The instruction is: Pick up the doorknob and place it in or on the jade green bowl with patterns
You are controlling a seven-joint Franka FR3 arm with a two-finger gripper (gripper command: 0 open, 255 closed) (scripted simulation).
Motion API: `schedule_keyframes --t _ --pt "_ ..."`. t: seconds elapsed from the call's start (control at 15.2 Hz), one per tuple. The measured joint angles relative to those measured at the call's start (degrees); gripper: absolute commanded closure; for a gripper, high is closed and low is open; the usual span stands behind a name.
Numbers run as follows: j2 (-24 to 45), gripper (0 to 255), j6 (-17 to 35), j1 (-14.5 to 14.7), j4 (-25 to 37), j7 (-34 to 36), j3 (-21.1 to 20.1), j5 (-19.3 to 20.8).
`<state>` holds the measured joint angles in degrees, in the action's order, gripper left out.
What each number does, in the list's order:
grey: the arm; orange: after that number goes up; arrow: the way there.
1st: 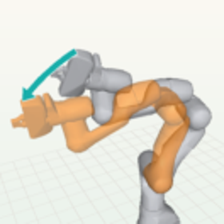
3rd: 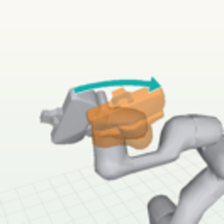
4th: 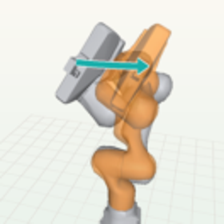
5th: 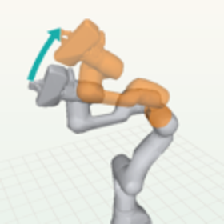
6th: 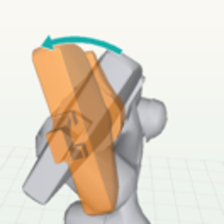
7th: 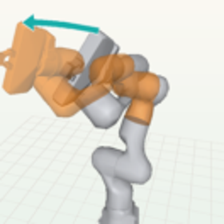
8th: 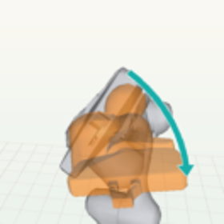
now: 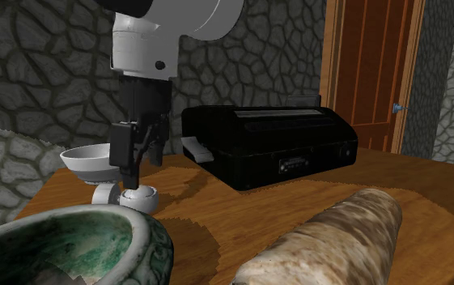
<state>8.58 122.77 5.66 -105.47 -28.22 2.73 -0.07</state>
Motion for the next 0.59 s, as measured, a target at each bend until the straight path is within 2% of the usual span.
schedule_keyframes --t 0.26,0.59 --pt "6.32 0 1.78 0.09 5.45 -2.29 -0.44 0.13" --pt "8.50 0 4.77 -0.04 4.74 -2.67 -0.46 0.05"
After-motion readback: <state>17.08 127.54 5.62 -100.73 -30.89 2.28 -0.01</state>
